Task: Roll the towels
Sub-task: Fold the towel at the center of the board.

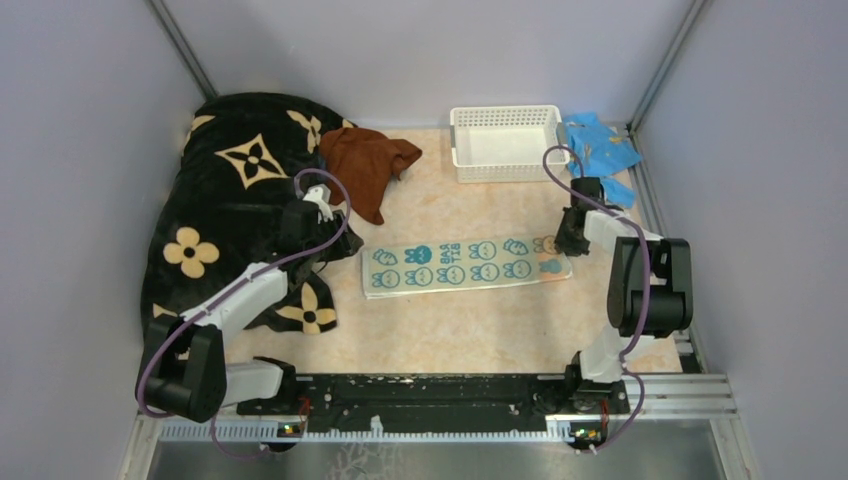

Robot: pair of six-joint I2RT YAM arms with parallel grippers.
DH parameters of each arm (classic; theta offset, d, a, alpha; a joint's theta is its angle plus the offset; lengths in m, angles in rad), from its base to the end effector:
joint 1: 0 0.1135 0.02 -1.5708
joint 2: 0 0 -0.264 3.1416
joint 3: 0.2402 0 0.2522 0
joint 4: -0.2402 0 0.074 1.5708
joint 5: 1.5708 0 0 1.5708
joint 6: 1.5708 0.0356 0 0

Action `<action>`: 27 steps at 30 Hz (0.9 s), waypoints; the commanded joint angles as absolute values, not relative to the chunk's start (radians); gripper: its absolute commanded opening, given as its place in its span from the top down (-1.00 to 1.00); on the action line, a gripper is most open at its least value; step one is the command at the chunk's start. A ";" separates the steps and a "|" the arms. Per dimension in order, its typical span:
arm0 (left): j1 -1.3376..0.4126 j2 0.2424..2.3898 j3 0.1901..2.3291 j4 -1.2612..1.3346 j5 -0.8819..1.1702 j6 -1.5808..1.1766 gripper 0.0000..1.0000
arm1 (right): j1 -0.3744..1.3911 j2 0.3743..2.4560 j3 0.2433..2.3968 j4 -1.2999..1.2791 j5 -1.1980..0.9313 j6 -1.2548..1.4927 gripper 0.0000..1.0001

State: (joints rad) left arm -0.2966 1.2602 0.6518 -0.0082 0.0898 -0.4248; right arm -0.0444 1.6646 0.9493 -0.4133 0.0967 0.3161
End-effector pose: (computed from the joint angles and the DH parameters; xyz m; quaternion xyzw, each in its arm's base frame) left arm 0.2515 -0.0802 0.2108 -0.0363 0.8869 -0.1992 0.4151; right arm 0.3154 -0.0175 0.1621 0.1851 0.9568 -0.0171 0.2234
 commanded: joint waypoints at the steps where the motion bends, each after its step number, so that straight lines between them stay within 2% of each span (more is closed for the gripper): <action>1: -0.295 1.242 0.643 -0.002 0.092 -0.415 0.01 | -0.056 1.724 0.937 -0.468 0.216 0.330 0.90; 2: -0.295 1.242 0.643 -0.002 0.099 -0.418 0.01 | -0.059 1.708 0.955 -0.482 0.267 0.333 1.00; 7: -0.296 1.260 0.635 0.021 0.153 -0.434 0.00 | -0.061 1.585 1.037 -0.534 0.537 0.358 1.00; 10: -0.298 1.271 0.638 0.023 0.186 -0.440 0.01 | -0.057 1.515 1.050 -0.527 0.602 0.355 1.00; 14: -0.304 1.299 0.638 0.041 0.253 -0.458 0.01 | 0.010 1.495 1.076 -0.556 0.542 0.327 1.00; 21: -0.333 1.377 0.627 0.093 0.338 -0.506 0.01 | 0.199 1.475 1.120 -0.631 0.189 0.398 1.00; 27: -0.378 1.451 0.625 0.156 0.377 -0.557 0.03 | 0.372 1.471 1.139 -0.575 0.021 0.491 1.00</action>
